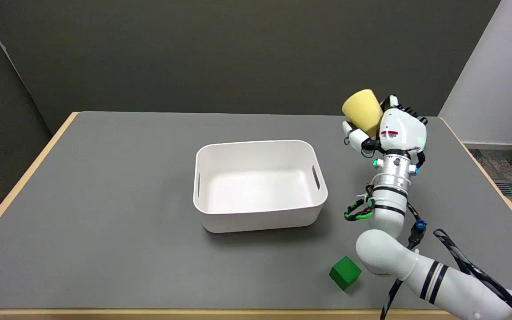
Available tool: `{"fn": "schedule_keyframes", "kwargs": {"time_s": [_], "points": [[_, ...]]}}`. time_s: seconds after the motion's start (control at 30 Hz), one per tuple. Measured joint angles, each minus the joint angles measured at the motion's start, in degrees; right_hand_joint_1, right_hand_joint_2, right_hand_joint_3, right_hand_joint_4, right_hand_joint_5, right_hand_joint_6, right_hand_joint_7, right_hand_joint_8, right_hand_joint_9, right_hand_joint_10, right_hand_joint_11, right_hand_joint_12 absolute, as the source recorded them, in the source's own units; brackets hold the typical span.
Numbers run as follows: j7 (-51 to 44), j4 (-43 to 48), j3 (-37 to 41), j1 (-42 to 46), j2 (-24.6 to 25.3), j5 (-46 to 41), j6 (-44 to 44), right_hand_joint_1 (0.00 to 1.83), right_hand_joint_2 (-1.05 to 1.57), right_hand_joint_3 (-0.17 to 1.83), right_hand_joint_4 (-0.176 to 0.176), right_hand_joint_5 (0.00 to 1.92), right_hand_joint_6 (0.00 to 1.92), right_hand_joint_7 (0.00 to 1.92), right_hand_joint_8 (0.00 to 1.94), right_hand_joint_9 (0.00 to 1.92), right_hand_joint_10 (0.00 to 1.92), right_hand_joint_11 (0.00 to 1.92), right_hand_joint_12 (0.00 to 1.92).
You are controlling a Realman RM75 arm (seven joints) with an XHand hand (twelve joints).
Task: Place the yellow cup into the white box.
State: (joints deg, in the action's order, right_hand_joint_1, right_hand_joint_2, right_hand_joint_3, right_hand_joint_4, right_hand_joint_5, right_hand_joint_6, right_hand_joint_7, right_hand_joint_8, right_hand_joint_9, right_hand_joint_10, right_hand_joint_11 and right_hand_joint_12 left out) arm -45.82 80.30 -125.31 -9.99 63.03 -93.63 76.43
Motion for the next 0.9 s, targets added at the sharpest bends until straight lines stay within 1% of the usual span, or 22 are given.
{"fn": "schedule_keyframes", "kwargs": {"time_s": [0.17,0.23,0.3,0.37,0.43,0.53,0.57,0.6,0.63,0.67,0.7,0.73,0.8,0.9], "points": [[16.97,-3.24,-0.35,0.32,0.04,4.84,0.0,0.81,1.05,0.8,0.009,0.55,1.92,0.64,1.94,0.95,1.92,0.8,1.92],[25.1,-4.97,-0.55,0.45,0.09,7.02,0.0,0.8,1.04,0.82,0.023,0.56,1.92,0.59,1.94,0.93,1.92,0.71,1.92],[32.69,-6.75,-0.74,0.53,0.13,9.11,0.01,0.82,0.99,0.9,0.029,0.59,1.92,0.58,1.94,0.92,1.92,0.65,1.92],[40.68,-8.66,-0.97,0.59,0.19,11.41,0.01,0.81,0.99,0.9,0.038,0.59,1.92,0.56,1.94,0.88,1.92,0.52,1.92],[49.53,-10.8,-1.18,0.59,0.26,14.22,0.01,0.81,0.98,0.91,0.044,0.6,1.92,0.55,1.94,0.86,1.92,0.45,1.92],[60.99,-13.93,-1.48,0.48,0.38,18.08,-0.12,0.8,0.97,0.93,0.081,0.61,1.92,0.53,1.94,0.85,1.92,0.41,1.92],[63.74,-14.63,-1.53,0.42,0.43,19.06,-0.17,0.8,0.95,0.96,0.089,0.62,1.92,0.53,1.94,0.85,1.92,0.41,1.92],[69.77,-16.37,-1.67,0.24,0.54,21.18,-0.22,0.81,0.92,1.01,0.103,0.64,1.92,0.55,1.94,0.87,1.92,0.43,1.92],[73.47,-17.45,-1.75,0.12,0.62,22.64,-0.26,0.82,0.89,1.06,0.12,0.67,1.92,0.58,1.94,0.89,1.92,0.45,1.92],[77.47,-18.55,-1.83,-0.03,0.7,24.07,-0.33,0.83,0.85,1.04,0.131,0.7,1.92,0.62,1.94,0.92,1.92,0.49,1.92],[80.1,-19.37,-1.9,-0.15,0.78,25.06,-0.38,0.86,0.83,0.87,0.125,0.75,1.92,0.67,1.94,0.96,1.92,0.53,1.92],[84.87,-20.76,-1.99,-0.38,0.95,26.93,-0.45,0.88,0.8,0.73,0.123,0.79,1.92,0.73,1.94,1.01,1.92,0.58,1.92],[91.77,-22.96,-2.17,-0.79,1.28,29.82,-0.54,0.88,0.77,0.75,0.16,0.85,1.92,0.87,1.94,1.09,1.92,0.7,1.92],[100.51,-26.0,-2.39,-1.43,1.9,33.73,-0.57,0.88,0.75,0.75,0.175,0.88,1.92,0.9,1.94,1.12,1.92,0.74,1.92]]}}
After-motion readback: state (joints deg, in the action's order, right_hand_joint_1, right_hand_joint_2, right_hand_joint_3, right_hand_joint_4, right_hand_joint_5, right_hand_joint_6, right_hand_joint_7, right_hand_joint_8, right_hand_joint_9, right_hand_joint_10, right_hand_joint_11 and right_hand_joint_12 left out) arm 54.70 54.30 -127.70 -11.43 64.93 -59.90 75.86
